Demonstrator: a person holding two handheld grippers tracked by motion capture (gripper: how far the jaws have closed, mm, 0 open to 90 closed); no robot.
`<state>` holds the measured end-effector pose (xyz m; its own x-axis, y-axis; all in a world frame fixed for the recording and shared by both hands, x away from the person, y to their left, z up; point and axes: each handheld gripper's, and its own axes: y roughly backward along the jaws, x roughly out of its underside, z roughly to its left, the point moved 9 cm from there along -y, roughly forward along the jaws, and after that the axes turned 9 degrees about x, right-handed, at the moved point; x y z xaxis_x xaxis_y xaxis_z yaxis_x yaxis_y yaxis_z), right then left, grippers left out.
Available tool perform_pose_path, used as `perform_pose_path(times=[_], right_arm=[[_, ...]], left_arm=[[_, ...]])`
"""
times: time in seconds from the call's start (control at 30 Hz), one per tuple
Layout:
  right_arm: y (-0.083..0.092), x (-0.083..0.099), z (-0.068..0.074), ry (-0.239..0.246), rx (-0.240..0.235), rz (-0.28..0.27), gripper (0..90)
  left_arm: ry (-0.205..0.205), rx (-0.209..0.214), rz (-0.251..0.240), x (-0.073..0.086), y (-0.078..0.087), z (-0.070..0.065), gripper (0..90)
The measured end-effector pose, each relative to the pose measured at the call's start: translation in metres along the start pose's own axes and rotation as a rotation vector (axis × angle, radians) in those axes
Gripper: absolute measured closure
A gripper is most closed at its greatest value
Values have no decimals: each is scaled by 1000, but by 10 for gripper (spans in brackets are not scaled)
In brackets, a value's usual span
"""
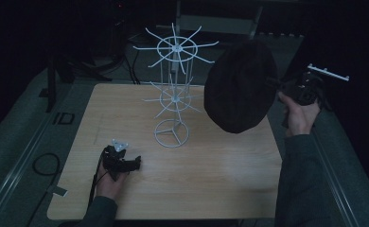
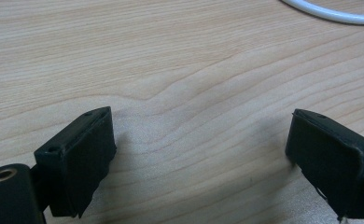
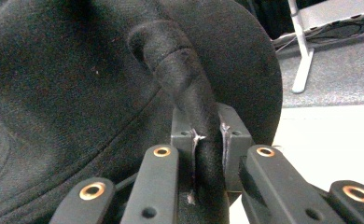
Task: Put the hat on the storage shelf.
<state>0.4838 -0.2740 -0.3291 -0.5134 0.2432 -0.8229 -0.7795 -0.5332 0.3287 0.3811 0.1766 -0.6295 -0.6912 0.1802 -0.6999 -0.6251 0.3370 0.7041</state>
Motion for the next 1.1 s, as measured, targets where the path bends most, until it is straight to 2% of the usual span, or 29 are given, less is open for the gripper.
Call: perform_pose_path(times=[0.37, 1.1], right_arm=[[4, -2, 3, 2, -14, -4, 799], [6, -7, 12, -21, -89, -13, 798]], left_arm=[[0, 0, 0, 0, 0, 0, 87], [0, 0, 0, 0, 0, 0, 87]])
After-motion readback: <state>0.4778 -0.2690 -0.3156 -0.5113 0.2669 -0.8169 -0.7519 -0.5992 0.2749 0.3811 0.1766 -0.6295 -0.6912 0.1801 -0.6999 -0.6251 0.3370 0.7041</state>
